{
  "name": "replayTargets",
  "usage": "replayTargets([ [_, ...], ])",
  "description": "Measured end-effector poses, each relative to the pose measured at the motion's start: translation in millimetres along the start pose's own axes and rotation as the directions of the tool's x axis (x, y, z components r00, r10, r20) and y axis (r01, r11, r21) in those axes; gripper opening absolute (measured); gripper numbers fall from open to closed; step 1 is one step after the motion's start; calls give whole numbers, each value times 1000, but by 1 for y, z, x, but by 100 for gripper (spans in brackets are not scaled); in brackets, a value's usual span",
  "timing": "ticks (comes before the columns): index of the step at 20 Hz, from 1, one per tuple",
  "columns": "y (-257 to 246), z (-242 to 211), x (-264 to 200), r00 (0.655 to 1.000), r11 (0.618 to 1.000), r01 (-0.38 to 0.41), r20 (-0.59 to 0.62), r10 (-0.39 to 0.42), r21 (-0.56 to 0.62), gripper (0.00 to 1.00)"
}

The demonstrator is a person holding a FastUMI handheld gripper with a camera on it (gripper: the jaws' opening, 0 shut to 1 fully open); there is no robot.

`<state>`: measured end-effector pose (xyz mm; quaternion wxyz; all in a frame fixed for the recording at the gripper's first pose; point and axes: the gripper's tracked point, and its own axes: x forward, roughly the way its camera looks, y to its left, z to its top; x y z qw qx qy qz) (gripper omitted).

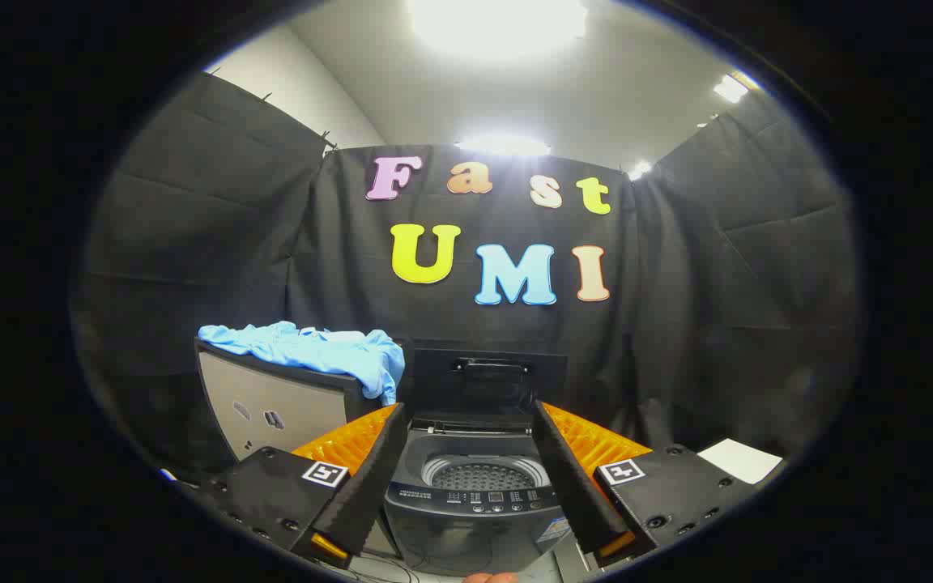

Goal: Put the clothes into the washing machine and then close the washing machine lid.

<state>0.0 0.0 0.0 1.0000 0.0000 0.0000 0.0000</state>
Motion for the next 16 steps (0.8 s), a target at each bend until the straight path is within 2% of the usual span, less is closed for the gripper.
replayTargets([
  [16,-12,0,8,1000,1000,16,2,-16,16,96],
])
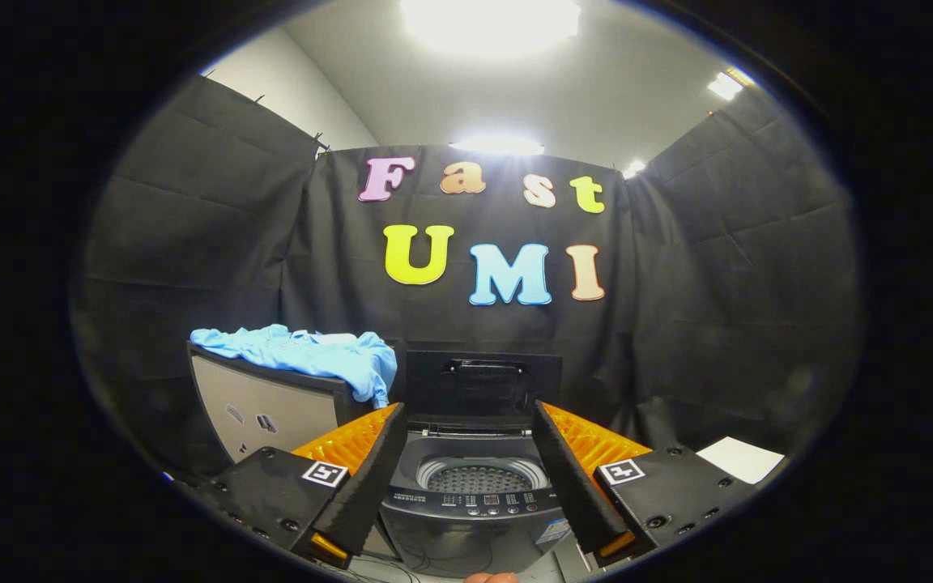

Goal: Put the clothes into the washing machine and then close the washing machine lid.

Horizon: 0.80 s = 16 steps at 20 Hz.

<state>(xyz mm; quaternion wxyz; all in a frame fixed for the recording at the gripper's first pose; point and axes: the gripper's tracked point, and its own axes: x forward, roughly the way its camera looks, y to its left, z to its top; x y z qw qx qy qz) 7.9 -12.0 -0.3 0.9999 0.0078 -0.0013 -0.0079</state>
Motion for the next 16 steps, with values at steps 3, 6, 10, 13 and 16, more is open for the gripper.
replayTargets([
  [3,-4,1,1,1000,1000,11,2,-11,9,97],
  [6,-1,-1,2,1000,1000,6,-2,-6,1,97],
  [10,9,4,2,1000,1000,-27,9,27,-15,97],
  [13,15,8,5,999,998,-52,8,52,-35,97],
  [16,24,23,9,996,996,-81,29,82,-49,96],
])
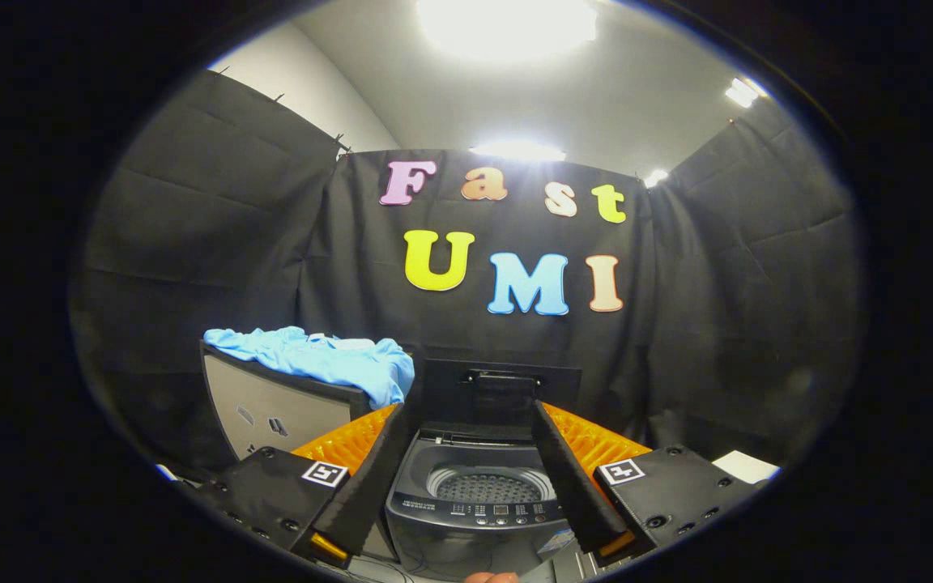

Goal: Put the clothes into the washing machine and then close the washing machine lid.

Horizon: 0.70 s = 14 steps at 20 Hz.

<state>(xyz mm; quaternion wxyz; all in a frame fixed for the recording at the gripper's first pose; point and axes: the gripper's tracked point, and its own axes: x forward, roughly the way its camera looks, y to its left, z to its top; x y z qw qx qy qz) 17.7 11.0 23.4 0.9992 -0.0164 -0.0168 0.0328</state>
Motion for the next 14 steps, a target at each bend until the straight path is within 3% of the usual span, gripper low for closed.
replayTargets([
  [3,12,13,12,998,999,-52,-26,52,-6,97],
  [7,27,63,34,993,992,-113,-24,114,54,97],
  [12,55,95,61,966,966,-211,-117,229,150,97],
  [14,61,98,73,956,964,-227,-158,248,135,97],
])
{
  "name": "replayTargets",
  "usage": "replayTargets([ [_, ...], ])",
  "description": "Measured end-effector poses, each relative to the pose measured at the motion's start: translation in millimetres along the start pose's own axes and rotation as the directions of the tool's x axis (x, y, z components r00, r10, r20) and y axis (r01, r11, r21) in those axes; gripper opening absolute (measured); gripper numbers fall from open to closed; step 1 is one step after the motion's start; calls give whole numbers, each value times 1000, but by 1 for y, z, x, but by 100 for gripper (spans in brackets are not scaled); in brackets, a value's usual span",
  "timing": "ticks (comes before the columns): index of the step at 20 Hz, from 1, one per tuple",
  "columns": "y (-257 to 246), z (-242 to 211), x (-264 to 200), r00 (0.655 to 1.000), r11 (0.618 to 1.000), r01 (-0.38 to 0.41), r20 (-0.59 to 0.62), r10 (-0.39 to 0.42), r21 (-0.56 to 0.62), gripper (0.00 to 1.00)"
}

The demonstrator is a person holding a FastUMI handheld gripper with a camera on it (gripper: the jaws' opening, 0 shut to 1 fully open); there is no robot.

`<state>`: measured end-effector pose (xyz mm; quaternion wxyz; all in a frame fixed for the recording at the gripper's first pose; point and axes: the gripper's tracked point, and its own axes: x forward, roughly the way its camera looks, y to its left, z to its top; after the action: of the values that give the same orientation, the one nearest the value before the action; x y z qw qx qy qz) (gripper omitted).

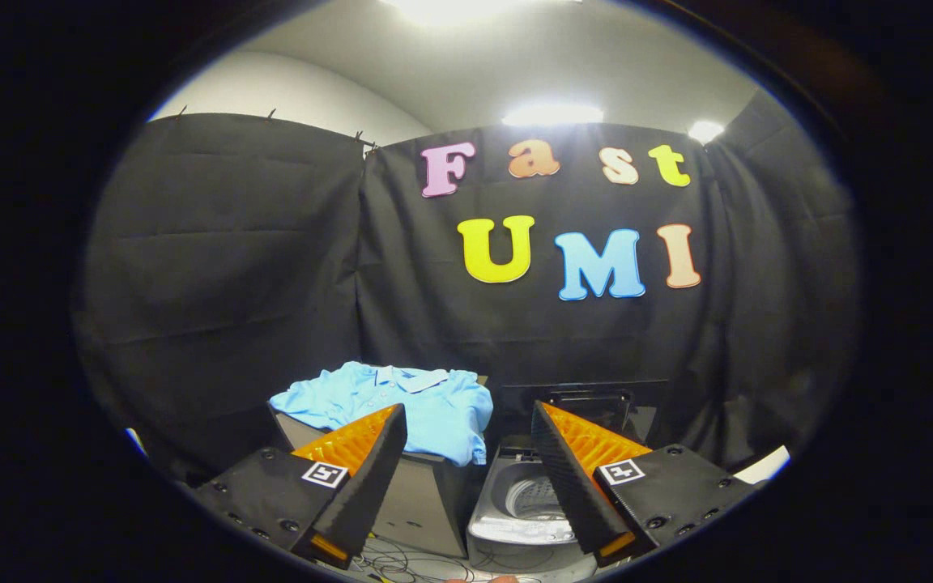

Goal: Put the clothes into the washing machine and then close the washing machine lid.

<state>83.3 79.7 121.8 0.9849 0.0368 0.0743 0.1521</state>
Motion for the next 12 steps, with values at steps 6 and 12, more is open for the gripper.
replayTargets([
  [6,27,2,37,994,997,-72,-88,69,-27,97],
  [12,54,0,82,980,993,-114,-160,115,19,97],
])
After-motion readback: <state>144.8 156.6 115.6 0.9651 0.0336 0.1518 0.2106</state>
